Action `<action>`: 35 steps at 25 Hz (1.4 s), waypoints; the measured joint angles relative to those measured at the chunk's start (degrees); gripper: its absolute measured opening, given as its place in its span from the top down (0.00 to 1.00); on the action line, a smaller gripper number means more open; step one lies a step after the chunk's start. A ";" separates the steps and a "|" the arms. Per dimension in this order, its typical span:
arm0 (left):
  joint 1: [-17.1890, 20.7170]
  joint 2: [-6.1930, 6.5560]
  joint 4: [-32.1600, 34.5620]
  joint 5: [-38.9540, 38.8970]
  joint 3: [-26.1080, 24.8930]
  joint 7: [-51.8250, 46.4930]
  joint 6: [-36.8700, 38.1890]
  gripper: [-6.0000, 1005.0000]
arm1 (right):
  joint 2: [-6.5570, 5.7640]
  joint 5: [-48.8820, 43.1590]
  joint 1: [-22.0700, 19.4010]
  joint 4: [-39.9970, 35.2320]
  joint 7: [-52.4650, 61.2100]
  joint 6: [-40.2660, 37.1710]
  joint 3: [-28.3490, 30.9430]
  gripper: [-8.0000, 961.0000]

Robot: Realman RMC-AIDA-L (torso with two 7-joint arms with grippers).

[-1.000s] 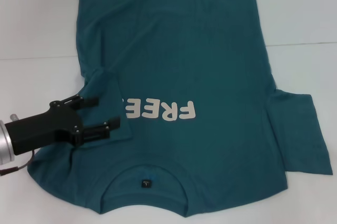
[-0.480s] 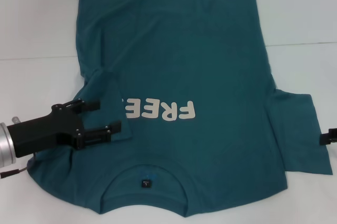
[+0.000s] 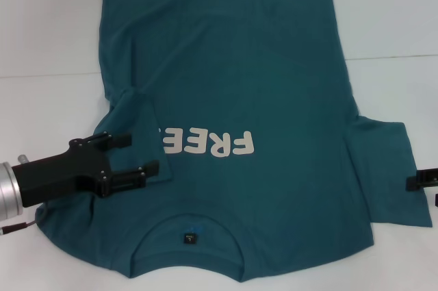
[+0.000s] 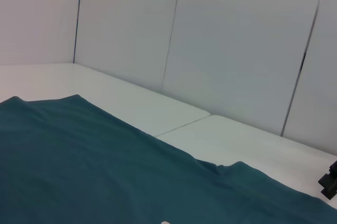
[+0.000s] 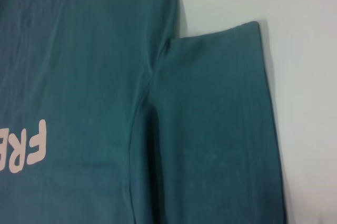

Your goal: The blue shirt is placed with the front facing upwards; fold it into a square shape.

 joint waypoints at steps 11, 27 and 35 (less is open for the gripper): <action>-0.06 0.01 -0.05 0.13 0.32 0.00 -0.23 0.12 | 0.05 0.05 0.11 2.12 -0.03 2.51 -0.68 0.12; -2.02 -0.04 -0.97 1.22 0.40 0.00 -0.42 0.12 | 0.07 1.44 1.29 5.61 -0.76 4.30 -0.30 0.12; -2.15 -0.08 -1.33 1.28 0.42 0.00 -0.48 0.12 | 0.00 1.51 1.80 6.96 -0.91 5.09 -2.17 0.23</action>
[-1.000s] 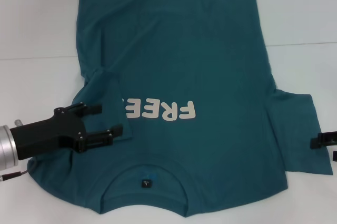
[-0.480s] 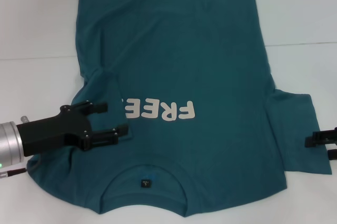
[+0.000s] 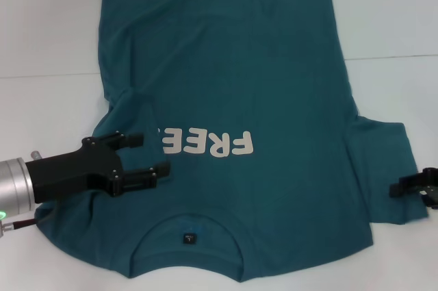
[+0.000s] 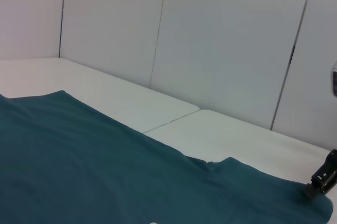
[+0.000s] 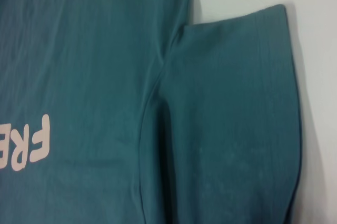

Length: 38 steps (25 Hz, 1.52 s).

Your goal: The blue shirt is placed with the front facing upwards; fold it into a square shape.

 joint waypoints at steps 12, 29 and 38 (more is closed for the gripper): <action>-0.61 -0.10 -0.04 0.00 -0.18 0.00 -0.01 0.12 | -0.10 -0.11 0.05 -0.22 -2.97 -0.38 -1.04 0.65; -1.34 -0.26 -0.04 -0.01 -0.18 -0.56 0.06 0.12 | -0.34 0.38 -2.50 -6.88 -2.95 -4.61 1.36 0.97; -1.12 -0.26 -0.03 -0.01 -0.27 -0.60 0.17 0.12 | -2.72 0.41 -3.80 -8.54 -2.93 -7.10 3.26 0.97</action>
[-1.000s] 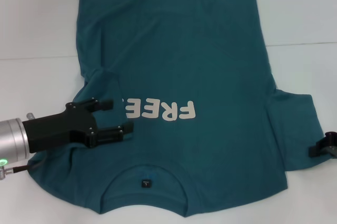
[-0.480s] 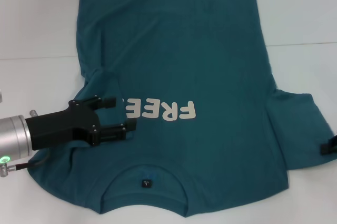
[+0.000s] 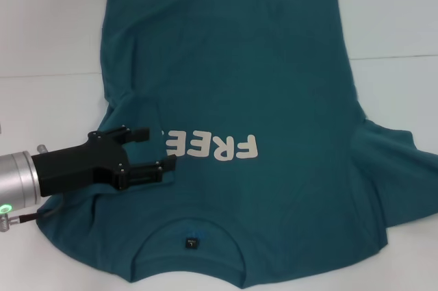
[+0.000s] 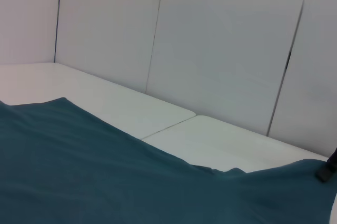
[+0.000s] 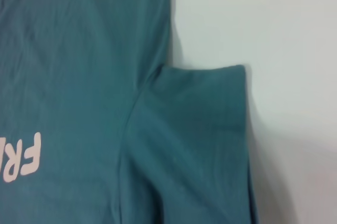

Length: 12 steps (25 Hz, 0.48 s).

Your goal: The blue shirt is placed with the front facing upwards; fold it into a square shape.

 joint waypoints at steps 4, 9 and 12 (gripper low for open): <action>0.06 0.00 0.07 0.00 0.16 -0.01 0.01 0.12 | -0.66 0.12 -0.16 -0.03 -0.45 -0.37 0.93 0.96; 0.06 0.12 0.10 0.00 0.16 -0.01 0.19 0.12 | -1.11 0.17 -0.07 -0.04 -0.54 -0.38 1.96 0.96; -0.11 0.21 0.09 0.00 0.21 0.00 0.26 0.12 | -1.48 0.21 0.89 -0.06 -0.49 -0.48 2.97 0.96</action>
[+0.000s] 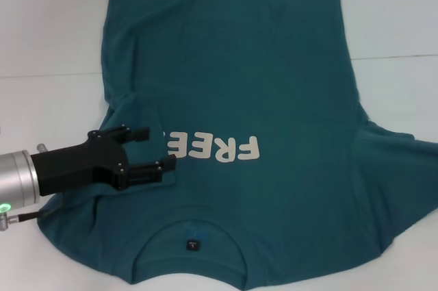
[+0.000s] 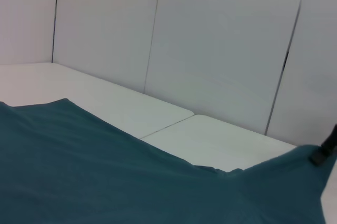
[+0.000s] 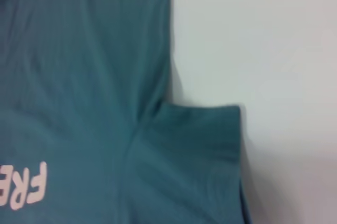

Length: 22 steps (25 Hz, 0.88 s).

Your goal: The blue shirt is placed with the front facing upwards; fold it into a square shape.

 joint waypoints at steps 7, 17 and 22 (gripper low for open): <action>-0.14 0.14 0.03 0.05 0.05 0.11 0.01 0.12 | -0.78 -0.46 2.74 -1.22 1.02 -1.46 -0.32 0.95; -0.17 0.14 -0.01 0.16 0.06 0.30 -0.11 0.12 | -0.10 -0.53 8.77 -3.26 3.66 -5.71 -3.35 0.95; -0.14 0.21 0.29 0.18 0.06 0.24 0.09 0.12 | 1.13 -0.95 13.74 -3.87 6.63 -5.59 -8.50 0.94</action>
